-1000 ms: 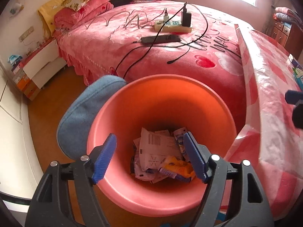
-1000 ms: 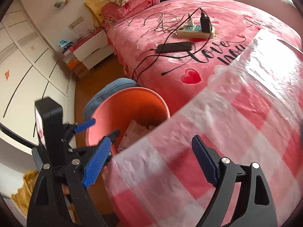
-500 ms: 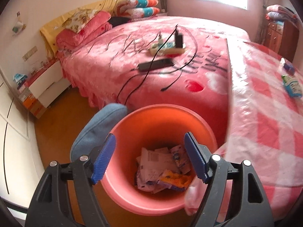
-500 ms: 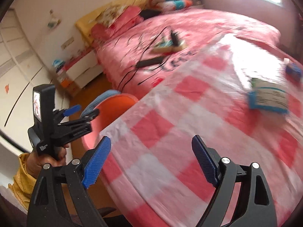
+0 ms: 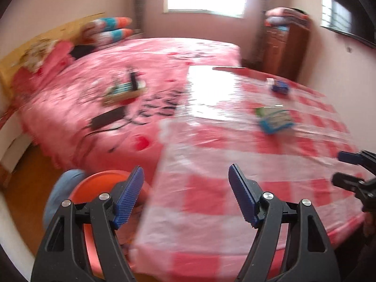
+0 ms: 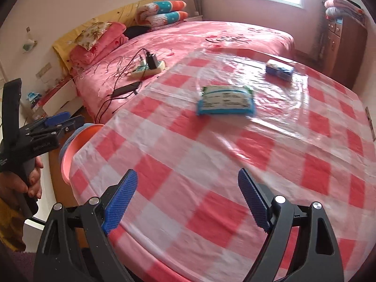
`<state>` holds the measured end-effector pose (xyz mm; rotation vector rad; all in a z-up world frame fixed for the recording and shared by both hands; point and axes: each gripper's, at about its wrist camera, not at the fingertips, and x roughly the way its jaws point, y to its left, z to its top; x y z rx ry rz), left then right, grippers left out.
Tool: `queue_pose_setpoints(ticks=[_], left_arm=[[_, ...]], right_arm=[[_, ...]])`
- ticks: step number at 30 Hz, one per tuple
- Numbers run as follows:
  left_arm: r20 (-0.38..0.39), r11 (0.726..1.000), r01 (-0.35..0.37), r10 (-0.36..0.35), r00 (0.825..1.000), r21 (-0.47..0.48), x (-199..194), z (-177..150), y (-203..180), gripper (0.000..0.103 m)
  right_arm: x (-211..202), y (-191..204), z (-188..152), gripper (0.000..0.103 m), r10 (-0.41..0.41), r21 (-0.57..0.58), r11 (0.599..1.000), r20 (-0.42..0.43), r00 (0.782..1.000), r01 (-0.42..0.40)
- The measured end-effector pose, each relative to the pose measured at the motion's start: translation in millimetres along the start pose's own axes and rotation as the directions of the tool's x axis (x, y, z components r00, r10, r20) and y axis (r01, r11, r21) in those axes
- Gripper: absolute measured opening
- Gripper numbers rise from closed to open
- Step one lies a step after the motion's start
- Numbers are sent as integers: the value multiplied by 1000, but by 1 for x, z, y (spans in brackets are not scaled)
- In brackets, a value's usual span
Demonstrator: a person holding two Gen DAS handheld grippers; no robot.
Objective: Collect trash
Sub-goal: 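Move both tools back to the wipes pack and tissue pack on the bed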
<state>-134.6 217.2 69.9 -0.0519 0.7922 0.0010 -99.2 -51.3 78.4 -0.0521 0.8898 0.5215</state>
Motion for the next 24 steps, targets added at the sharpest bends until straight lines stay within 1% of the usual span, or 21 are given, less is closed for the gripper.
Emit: queue_pose_setpoints(ticks=[1,2,3,5,7,8,11,13,14,15,22,24], left_arm=[[-3,999,31,-31,1000,12,3,2,-9,75],[-12,996,79,-78,997,33,9,4,-22,75],[-14,993,107,-106,994,48,12,7,-31,75],[-17,976,182,-181,983,117,22,12,-56,75],[-36,959,218,-215,976,181,31,18,-76,75],[-53,940,248,-242,969,234,39,22,-92,75],[-69,898,274,-267,961,345,56,34,-123,75],[-80,873,293,-285,955,389,64,40,-135,75],[-92,856,302,-290,952,419,74,45,-143,75],[-98,847,300,-287,953,438,81,49,-147,75],[-138,811,344,-318,938,472,117,70,-165,75],[-148,806,347,-315,937,480,126,73,-168,75]], right_arm=[[-3,-7,0,87,-1,16,1000,6,1000,1],[-5,-15,1,87,2,38,999,11,1000,-2],[-7,-25,1,87,8,71,997,15,1000,-9],[-8,-45,2,87,26,125,992,13,1000,-27],[-5,-58,5,87,30,151,988,4,1000,-30],[-3,-65,8,87,33,160,987,-2,999,-32],[4,-86,18,87,30,178,984,-7,1000,-28],[8,-98,29,86,20,176,984,-4,1000,-19],[10,-105,36,86,12,173,985,2,1000,-12],[11,-110,40,87,10,170,985,6,1000,-10],[29,-142,88,87,-16,118,993,29,999,12],[37,-152,100,87,-16,117,993,37,999,11]])
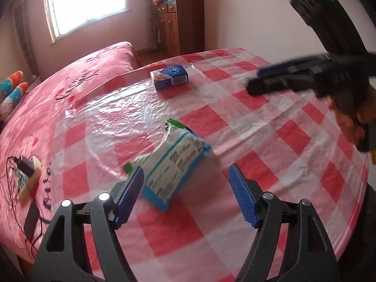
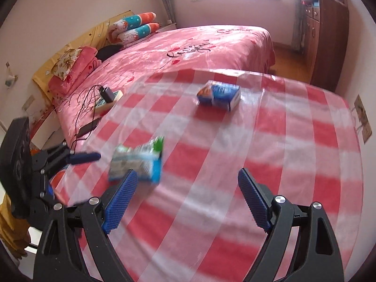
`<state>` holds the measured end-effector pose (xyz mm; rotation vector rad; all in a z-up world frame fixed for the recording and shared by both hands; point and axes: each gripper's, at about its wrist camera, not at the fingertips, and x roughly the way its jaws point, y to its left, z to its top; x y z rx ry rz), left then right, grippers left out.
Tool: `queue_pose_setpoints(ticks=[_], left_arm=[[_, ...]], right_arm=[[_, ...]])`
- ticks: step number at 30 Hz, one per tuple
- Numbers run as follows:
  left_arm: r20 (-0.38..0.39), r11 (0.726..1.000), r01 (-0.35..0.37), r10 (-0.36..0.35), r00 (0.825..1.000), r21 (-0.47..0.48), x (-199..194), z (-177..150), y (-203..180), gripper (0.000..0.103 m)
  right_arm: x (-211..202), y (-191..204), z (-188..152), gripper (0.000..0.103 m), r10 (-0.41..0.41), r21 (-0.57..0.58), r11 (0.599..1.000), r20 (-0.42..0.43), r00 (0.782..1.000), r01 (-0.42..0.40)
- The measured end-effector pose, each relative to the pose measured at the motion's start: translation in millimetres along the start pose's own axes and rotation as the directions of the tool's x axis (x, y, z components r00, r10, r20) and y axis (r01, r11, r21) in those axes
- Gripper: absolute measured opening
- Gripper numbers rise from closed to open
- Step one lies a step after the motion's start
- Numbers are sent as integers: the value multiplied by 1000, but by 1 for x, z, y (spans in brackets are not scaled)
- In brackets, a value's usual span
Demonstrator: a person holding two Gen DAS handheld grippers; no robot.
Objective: Collect trash
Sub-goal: 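Move both tools back to the wipes pack and tissue pack on the bed, then grasp the white wipes pack with the left tool while the right tool grasps the blue tissue pack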
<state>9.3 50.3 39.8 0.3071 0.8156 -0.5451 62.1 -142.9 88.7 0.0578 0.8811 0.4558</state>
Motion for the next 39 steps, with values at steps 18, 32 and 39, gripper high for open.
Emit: queue_pose_setpoints(ticks=[18,32,39], left_arm=[[-2,999,22,-22,1000,-33,40,22,20,75],[42,982,48,-41,998,-180,47,23,26,87],[28,980,14,-9,1000,-197,53,24,21,92]], right_arm=[[81,-29,69,87,-53,-78,996,1,999,53],[138,-44,105,87,-48,-97,994,-31,998,45],[153,-42,102,87,-48,-127,991,-43,998,42]])
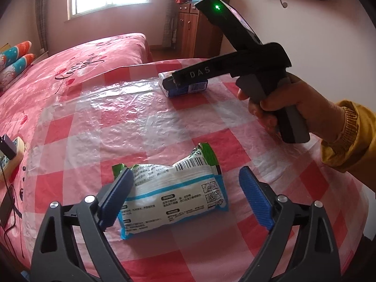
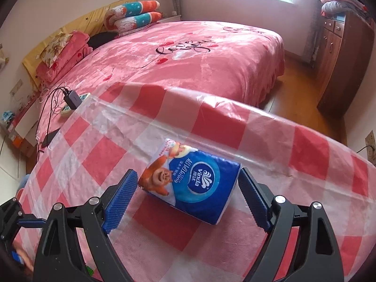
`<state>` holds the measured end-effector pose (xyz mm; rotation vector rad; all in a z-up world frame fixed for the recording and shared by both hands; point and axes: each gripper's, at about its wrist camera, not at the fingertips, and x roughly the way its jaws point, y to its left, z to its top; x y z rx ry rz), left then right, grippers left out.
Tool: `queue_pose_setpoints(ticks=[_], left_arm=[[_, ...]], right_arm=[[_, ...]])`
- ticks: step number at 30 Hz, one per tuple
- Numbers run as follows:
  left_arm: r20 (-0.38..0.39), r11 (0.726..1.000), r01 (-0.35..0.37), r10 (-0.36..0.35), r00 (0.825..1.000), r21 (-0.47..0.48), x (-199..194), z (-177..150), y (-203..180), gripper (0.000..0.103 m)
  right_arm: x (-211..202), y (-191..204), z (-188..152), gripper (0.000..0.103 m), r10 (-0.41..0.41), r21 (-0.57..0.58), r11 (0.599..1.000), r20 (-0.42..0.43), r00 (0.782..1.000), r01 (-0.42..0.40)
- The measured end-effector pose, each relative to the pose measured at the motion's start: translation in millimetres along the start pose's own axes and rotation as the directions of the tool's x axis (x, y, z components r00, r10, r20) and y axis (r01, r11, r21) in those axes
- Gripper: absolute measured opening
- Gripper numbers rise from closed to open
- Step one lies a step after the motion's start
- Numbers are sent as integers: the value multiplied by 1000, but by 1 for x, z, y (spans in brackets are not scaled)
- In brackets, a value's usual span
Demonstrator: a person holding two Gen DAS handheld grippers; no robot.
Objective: Collect trash
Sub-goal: 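Grasp the white wipes pack with the left tool while the right tool grasps the blue tissue pack, then lift the wipes pack and tissue pack with both tools and carry them over the orange bucket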
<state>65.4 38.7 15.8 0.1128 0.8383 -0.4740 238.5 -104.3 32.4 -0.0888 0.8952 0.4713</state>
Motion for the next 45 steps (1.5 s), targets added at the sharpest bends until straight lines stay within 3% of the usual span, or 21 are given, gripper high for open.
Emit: queue_pose_setpoints(ticks=[7,12,23,33,45], left_arm=[[11,998,-57,57,998,-28,1,-1,-4,91],[11,989,-123,125,992,-81,0,-2,-3,72],[33,981,-116,122,992,-154,-7,-6,4,63],[42,977,-123,132,990,-174,-14,-10,4,59],[49,971,-116,128,991,-210,-31,-24,5,55]], right_arm=[[0,9,-8,84,-15,-31,999,-3,1000,14],[-1,13,-12,83,-31,-25,999,-2,1000,31],[-21,27,-35,81,-70,-5,997,12,997,71],[-65,33,-73,81,-52,105,993,25,998,49],[-111,64,-126,81,-13,147,989,44,999,7]])
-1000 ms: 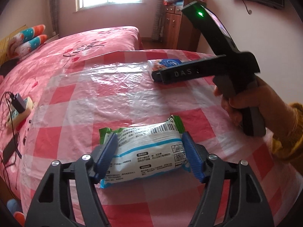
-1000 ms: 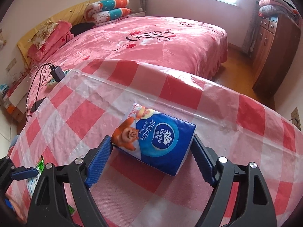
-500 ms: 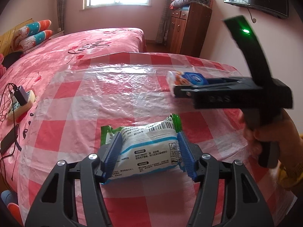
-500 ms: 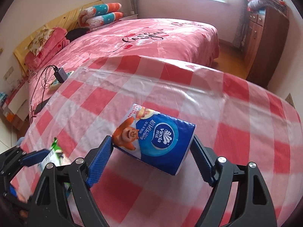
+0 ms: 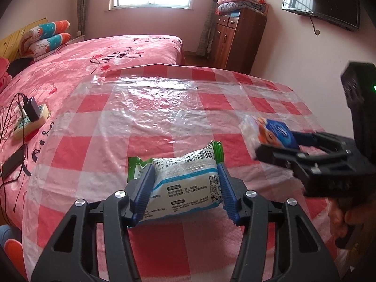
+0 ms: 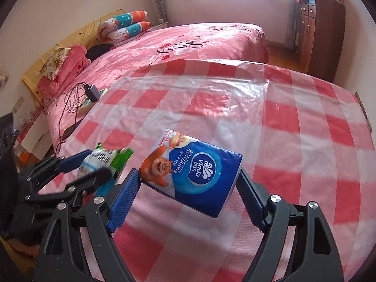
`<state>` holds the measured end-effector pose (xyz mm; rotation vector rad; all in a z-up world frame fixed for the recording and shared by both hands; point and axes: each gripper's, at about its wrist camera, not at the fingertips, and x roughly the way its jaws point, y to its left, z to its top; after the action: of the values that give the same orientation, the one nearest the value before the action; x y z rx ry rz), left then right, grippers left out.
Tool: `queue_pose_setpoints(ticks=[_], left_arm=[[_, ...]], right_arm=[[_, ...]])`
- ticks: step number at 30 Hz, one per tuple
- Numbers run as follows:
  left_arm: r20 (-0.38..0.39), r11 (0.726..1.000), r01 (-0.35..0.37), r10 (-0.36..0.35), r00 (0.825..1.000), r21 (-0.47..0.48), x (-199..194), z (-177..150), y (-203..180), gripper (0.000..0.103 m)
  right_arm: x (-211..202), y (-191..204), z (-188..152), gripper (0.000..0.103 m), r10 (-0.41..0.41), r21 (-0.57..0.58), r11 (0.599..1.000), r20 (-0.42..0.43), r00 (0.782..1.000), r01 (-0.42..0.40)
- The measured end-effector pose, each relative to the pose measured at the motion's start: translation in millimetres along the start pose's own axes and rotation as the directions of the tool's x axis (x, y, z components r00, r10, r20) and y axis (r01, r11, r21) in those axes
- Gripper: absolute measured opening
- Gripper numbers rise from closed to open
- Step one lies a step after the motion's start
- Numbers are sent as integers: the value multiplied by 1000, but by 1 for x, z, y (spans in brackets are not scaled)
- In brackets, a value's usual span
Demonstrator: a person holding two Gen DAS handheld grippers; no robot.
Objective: Collect trash
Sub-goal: 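Lift the wipes pack and tissue pack with both tools and carry them over the orange bucket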
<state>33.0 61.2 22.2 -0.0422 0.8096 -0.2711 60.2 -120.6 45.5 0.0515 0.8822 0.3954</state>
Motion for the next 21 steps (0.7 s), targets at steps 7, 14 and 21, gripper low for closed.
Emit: queue_pose_setpoints(ticks=[7,14,21], left_arm=[[-7,1000,3,-3,1000,-8,-15,-13,1,54],[-12,1000,-5,5,1000,-11,-32,-32,3,54],[-14,1000,-17,17,1000,-19,-48,-45,7,54]], right_arm=[[-20,15,-27,81,5,17,1000,16,1000,-5],[-28,33,-54,81,19,26,999,9,1000,-19],[-33,48,-73,81,22,19,1000,-3,1000,-21]])
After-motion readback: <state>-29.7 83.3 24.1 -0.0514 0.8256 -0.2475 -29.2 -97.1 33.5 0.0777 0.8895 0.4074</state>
